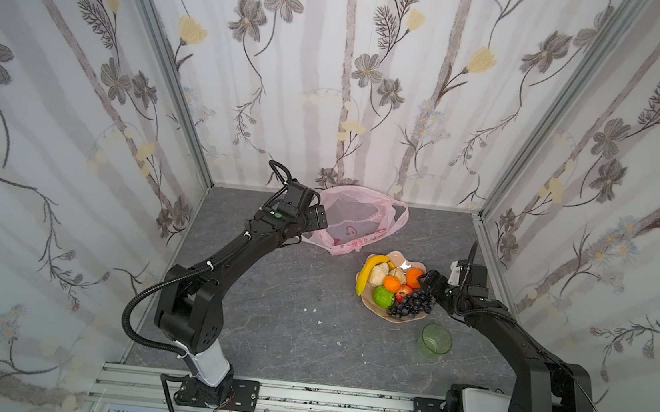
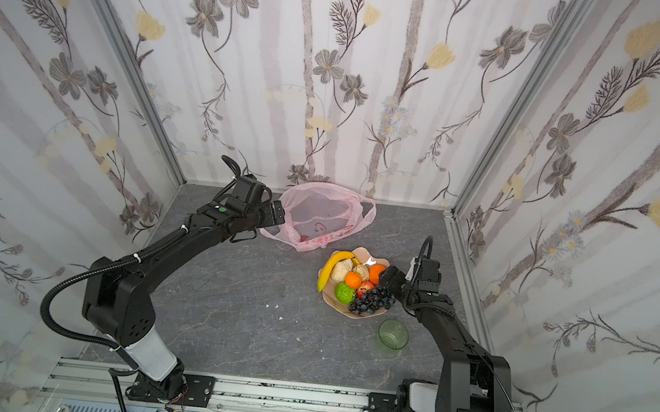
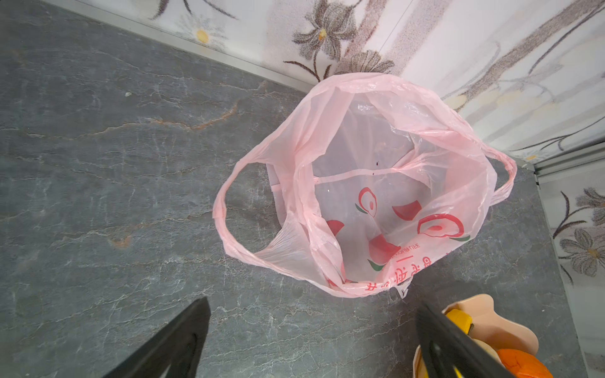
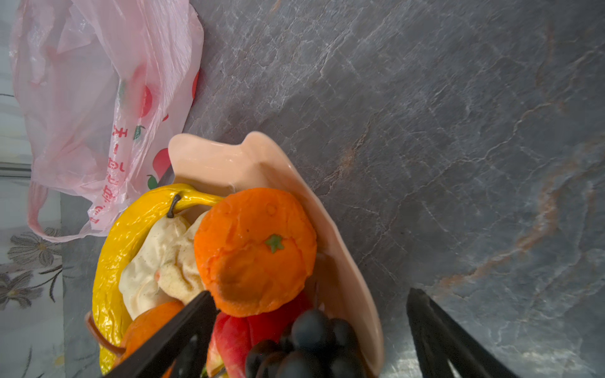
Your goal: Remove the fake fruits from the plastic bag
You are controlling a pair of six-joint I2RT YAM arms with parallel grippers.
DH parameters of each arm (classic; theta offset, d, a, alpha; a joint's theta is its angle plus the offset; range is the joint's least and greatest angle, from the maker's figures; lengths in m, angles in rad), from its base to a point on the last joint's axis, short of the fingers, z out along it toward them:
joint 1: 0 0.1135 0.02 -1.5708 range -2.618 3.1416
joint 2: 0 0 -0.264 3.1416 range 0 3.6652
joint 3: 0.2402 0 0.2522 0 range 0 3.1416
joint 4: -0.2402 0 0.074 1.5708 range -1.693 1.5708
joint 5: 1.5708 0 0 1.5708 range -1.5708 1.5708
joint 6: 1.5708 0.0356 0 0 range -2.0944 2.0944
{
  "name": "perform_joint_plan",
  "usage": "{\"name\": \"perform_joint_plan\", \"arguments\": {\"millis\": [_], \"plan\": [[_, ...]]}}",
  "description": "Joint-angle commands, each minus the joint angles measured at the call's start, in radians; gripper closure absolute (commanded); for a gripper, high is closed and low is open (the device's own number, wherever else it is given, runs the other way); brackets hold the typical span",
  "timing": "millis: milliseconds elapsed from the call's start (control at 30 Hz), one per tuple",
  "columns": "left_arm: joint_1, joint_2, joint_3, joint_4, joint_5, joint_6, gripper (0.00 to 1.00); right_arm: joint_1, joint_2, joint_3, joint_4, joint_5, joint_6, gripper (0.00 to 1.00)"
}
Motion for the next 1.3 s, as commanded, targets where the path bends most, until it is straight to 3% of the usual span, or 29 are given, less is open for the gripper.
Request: {"name": "perform_joint_plan", "arguments": {"millis": [0, 533, 1267], "plan": [[0.000, -0.042, -0.066, 0.084, -0.063, -0.029, 0.00, 0.019, 0.020, 0.019, 0.072, -0.041, 0.015, 0.09], [0.020, -0.217, -0.396, 0.201, -0.156, -0.096, 0.00, 0.149, 0.127, 0.090, 0.106, -0.037, 0.041, 0.11], [0.092, -0.307, -0.562, 0.238, -0.139, -0.118, 0.00, 0.391, 0.293, 0.236, 0.147, -0.016, 0.131, 0.10]]}}
